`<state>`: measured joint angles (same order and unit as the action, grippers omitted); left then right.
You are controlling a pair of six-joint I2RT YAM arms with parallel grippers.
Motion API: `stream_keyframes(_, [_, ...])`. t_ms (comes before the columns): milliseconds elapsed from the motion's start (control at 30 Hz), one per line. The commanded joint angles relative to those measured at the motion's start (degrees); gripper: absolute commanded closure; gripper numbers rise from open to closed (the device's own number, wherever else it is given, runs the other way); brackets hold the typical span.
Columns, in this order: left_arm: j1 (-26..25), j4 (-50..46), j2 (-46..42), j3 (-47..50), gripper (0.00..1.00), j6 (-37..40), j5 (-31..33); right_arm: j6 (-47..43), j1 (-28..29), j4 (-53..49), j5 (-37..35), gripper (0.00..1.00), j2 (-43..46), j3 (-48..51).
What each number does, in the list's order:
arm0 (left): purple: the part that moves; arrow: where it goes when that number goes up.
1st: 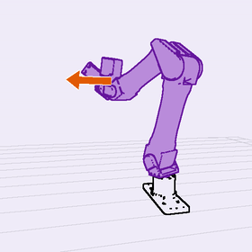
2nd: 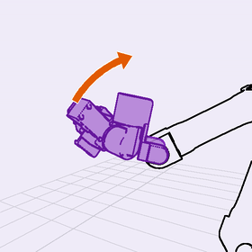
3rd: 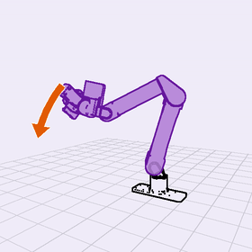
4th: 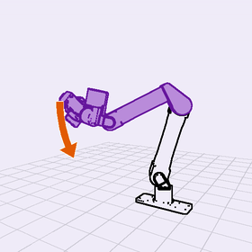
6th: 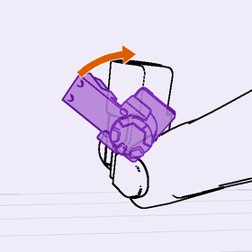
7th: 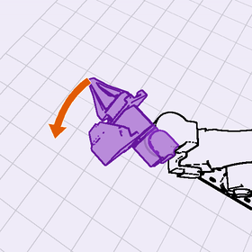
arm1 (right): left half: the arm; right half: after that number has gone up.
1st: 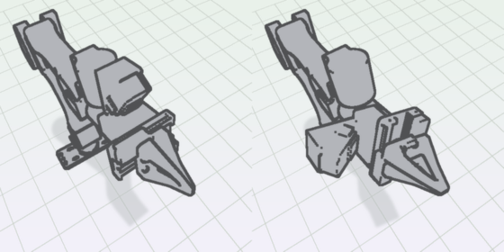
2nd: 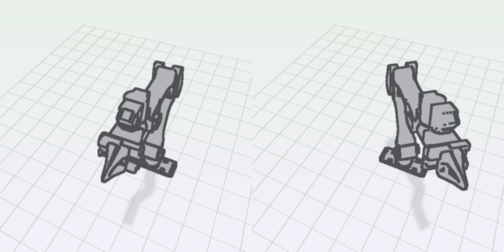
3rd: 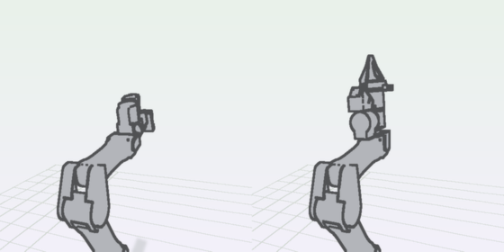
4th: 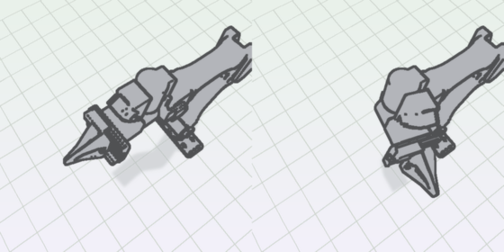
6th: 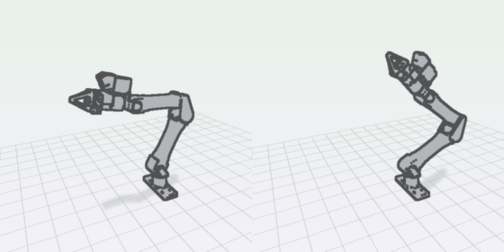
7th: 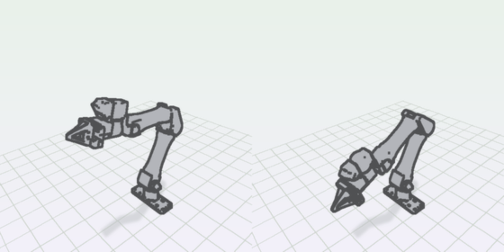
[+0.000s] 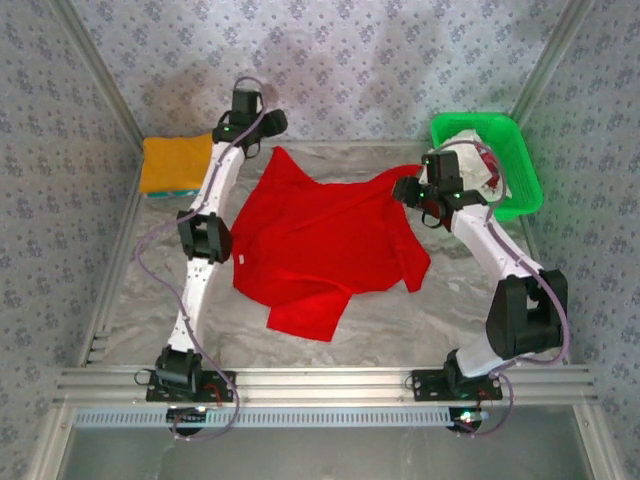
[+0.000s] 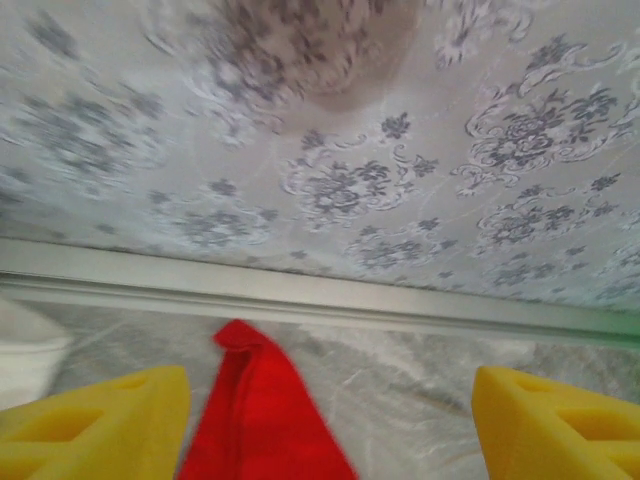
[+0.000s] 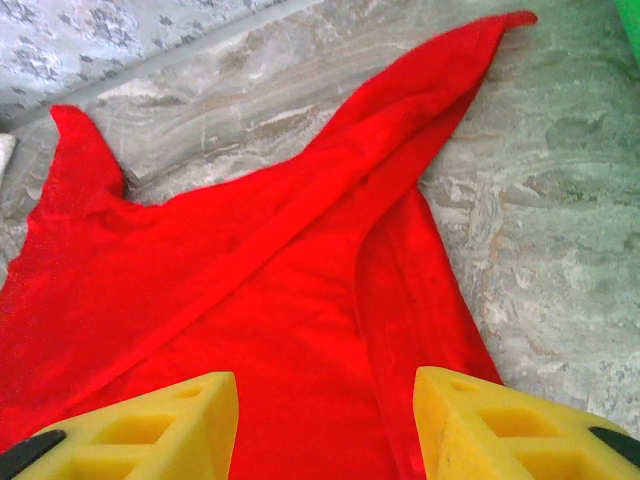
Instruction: Fold and stack the t-shirts
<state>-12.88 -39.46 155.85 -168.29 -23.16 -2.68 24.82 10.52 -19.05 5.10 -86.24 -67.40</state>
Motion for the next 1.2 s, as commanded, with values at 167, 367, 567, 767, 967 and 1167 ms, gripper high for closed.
stream_keyframes(167, [1.19,-20.81,-18.0,-1.25,0.28,8.74,-0.63,-3.08,1.53,0.15,0.67,0.49,-1.4,3.76])
stream_keyframes(367, [-7.24,-31.68,-18.21,-1.13,0.25,8.92,1.1,-4.63,3.74,-5.16,-5.46,0.5,-7.45,0.96])
stream_keyframes(567, [-10.3,-52.97,-23.05,6.39,0.23,13.0,13.22,-7.27,3.97,-6.73,-5.26,0.49,-8.58,0.05])
stream_keyframes(767, [-4.85,-18.42,-61.6,70.99,0.2,8.55,-5.69,-7.86,5.1,-6.63,-7.85,0.49,-10.59,-0.45])
stream_keyframes(967, [-6.65,14.38,-77.87,108.83,0.29,-6.04,-10.78,-8.05,7.05,-12.02,-13.6,0.44,-17.9,-8.19])
stream_keyframes(1167, [-7.5,28.11,-71.49,119.34,0.31,-10.4,-11.85,-8.05,7.13,-16.75,-13.5,0.42,-25.12,-14.22])
